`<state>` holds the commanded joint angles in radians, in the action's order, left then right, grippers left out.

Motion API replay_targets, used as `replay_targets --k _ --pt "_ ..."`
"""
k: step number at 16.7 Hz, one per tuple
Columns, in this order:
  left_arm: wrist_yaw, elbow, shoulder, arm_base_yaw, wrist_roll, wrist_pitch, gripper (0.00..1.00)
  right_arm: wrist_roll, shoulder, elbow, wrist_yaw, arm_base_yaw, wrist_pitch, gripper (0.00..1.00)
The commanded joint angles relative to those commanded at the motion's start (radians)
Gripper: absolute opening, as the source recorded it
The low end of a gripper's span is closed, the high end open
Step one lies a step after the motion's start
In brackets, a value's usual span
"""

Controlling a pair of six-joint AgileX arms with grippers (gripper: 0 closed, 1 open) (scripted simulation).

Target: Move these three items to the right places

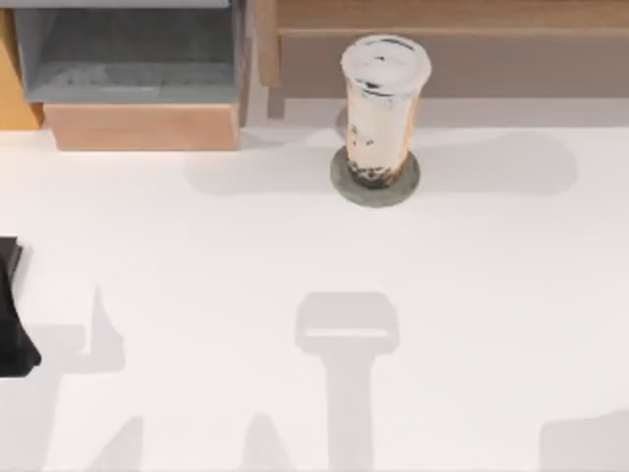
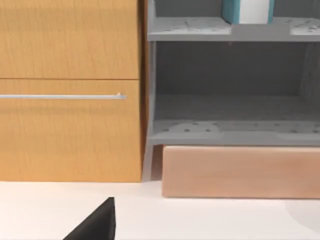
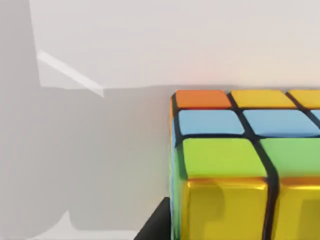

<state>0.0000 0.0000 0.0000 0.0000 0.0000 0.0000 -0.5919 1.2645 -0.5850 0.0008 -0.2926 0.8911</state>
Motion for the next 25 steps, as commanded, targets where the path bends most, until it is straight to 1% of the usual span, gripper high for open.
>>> replay_targets --k 6,7,16,21,25 --pt "0.0 0.0 0.0 0.0 0.0 0.0 1.0 0.0 0.0 0.0 0.0 0.0 0.0 0.02" --pt "0.0 0.0 0.0 0.0 0.0 0.0 1.0 0.0 0.0 0.0 0.0 0.0 0.0 0.0" --pt "0.0 0.0 0.0 0.0 0.0 0.0 1.0 0.001 -0.002 -0.005 0.0 -0.001 0.004 0.0" --pt "0.0 0.0 0.0 0.0 0.0 0.0 1.0 -0.002 -0.046 -0.084 0.001 -0.002 0.131 0.0" --pt "0.0 0.0 0.0 0.0 0.0 0.0 1.0 -0.002 -0.054 -0.095 0.001 -0.002 0.147 0.0"
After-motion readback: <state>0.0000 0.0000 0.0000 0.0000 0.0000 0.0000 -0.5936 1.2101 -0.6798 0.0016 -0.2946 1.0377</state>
